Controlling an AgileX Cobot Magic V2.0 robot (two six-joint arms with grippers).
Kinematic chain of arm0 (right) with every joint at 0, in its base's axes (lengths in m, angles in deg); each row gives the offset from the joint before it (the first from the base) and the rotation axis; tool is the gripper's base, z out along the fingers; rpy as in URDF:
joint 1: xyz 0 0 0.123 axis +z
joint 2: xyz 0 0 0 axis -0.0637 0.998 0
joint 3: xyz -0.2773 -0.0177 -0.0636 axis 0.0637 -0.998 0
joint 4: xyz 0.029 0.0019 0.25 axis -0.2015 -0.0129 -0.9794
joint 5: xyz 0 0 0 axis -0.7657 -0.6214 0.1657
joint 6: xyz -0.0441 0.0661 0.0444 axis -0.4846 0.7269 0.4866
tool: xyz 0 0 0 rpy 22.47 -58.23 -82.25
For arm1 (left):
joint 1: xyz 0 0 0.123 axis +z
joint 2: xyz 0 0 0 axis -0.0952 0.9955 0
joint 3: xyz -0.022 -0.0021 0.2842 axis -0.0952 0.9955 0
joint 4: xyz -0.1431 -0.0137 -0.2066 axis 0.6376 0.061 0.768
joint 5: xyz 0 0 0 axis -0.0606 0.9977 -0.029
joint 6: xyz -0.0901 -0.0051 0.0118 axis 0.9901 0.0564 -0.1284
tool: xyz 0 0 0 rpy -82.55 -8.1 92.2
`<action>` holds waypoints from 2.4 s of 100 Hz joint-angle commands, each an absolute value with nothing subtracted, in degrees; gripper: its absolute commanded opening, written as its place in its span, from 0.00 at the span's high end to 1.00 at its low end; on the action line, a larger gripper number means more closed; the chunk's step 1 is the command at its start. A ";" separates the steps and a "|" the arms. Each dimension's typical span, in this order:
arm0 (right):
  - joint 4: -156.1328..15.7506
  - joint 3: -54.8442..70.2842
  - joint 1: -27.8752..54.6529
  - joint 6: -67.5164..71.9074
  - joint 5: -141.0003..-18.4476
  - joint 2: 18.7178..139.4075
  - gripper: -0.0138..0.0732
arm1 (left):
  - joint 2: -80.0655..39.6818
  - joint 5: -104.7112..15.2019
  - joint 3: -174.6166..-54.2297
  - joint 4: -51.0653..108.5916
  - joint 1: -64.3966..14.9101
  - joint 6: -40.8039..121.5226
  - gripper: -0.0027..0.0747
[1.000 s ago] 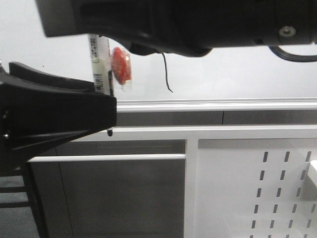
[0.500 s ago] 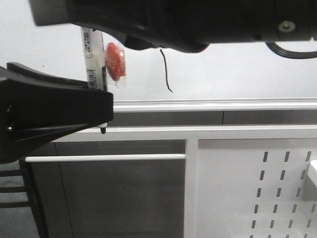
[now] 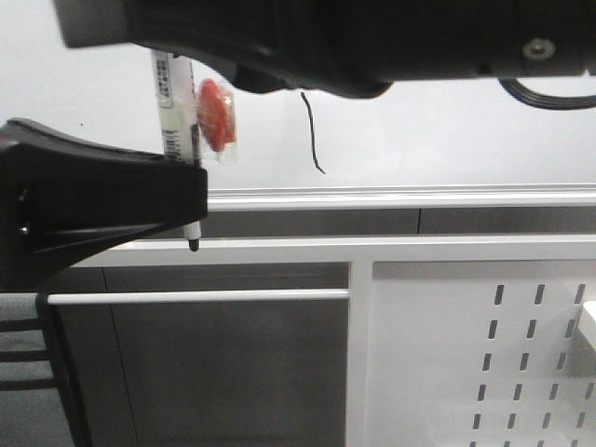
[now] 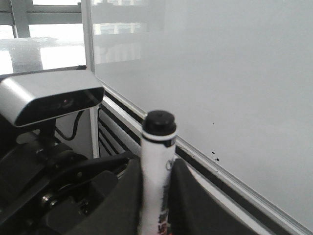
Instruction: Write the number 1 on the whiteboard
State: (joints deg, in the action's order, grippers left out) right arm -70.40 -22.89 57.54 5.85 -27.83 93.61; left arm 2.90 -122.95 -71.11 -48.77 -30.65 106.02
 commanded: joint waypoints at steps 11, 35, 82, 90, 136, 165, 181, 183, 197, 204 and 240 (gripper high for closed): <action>-69.12 -21.10 57.34 5.92 -22.81 92.69 0.92 | 1.72 -134.96 -72.31 -46.00 -31.10 106.51 0.99; -68.05 -21.10 57.34 5.92 -22.81 92.69 0.89 | 1.72 -134.96 -72.31 -45.87 -31.10 106.51 0.99; -68.40 -21.10 57.34 5.39 -20.67 92.10 0.32 | 1.72 -134.96 -72.31 -43.70 -30.97 105.60 0.99; -70.01 -21.21 57.34 4.18 -20.64 91.88 0.32 | 1.72 -134.96 -72.31 -43.59 -30.97 104.93 0.99; -80.62 -27.15 57.34 -5.55 -23.03 79.98 0.32 | 0.73 -134.91 -66.60 -37.30 -25.53 100.18 0.99; -83.15 -29.88 57.34 -8.41 -27.80 73.26 0.32 | -4.24 -134.91 -63.86 -30.25 -25.17 97.30 0.99; -84.92 -29.88 57.34 -11.92 -32.21 71.54 0.41 | -6.42 -134.91 -62.00 -25.96 -25.17 94.17 0.99; -85.03 -29.88 57.34 -12.43 -32.85 71.46 0.44 | -6.56 -134.91 -61.74 -25.69 -25.17 94.07 0.99; -85.11 -29.88 57.34 -13.26 -37.27 69.53 0.57 | -7.86 -134.91 -60.18 -21.79 -25.17 92.72 0.99; -85.11 -29.88 57.34 -13.26 -39.02 68.55 0.64 | -8.43 -134.91 -59.28 -19.73 -25.17 92.14 0.99; -85.42 -29.88 57.34 -15.40 -46.55 66.77 0.91 | -11.01 -134.91 -58.50 -18.27 -25.17 91.13 0.99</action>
State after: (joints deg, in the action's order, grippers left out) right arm -86.01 -31.29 57.54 -14.60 -48.60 67.44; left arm -9.59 -122.90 -57.65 -20.14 -25.32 91.25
